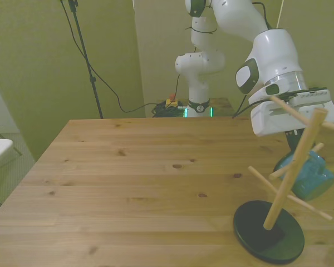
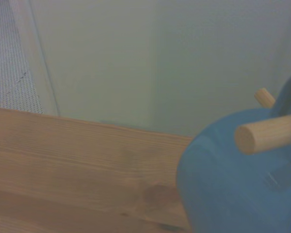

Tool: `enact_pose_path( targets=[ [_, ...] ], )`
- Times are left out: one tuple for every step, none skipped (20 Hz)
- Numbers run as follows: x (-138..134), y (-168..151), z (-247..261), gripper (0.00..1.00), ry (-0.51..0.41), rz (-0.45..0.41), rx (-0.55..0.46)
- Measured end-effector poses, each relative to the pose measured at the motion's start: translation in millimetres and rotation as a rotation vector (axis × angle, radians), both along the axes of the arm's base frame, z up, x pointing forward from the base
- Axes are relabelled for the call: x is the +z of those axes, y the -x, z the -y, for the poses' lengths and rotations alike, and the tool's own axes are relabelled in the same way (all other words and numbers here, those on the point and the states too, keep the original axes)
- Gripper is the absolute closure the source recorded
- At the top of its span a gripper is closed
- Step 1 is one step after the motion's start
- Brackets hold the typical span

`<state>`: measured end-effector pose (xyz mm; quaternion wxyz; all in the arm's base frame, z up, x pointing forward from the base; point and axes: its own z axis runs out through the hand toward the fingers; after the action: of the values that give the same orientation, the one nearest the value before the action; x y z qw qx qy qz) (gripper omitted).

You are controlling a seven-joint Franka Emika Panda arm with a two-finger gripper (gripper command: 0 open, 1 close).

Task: Unload the mug

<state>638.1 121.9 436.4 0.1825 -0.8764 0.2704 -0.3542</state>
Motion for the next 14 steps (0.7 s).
enact_pose_path(
  targets=[
    [0.1, 0.1, -0.3, 1.00, 0.000, 0.000, 0.001],
    [0.0, 0.3, -0.4, 1.00, 0.001, 0.000, 0.002],
    [0.1, 0.3, -0.3, 1.00, 0.002, 0.000, 0.003],
    [0.1, 0.4, -0.4, 1.00, 0.003, 0.000, 0.004],
    [0.3, 0.7, -0.5, 1.00, 0.003, 0.000, 0.005],
    [0.6, 1.2, -0.8, 1.00, 0.003, 0.001, 0.006],
    [1.1, 1.9, -1.2, 1.00, 0.003, 0.001, 0.008],
    [1.9, 2.7, -1.5, 1.00, 0.001, 0.001, 0.009],
    [3.0, 3.8, -1.4, 1.00, -0.001, 0.001, 0.010],
    [4.4, 5.7, -0.8, 1.00, -0.004, 0.001, 0.010],
    [5.9, 8.0, -0.2, 1.00, -0.009, 0.001, 0.010],
    [7.9, 10.2, 1.2, 1.00, -0.016, 0.002, 0.007],
    [10.2, 12.2, 3.7, 1.00, -0.022, 0.005, 0.006],
    [13.0, 14.3, 5.5, 1.00, -0.026, 0.011, 0.008]
  ],
)
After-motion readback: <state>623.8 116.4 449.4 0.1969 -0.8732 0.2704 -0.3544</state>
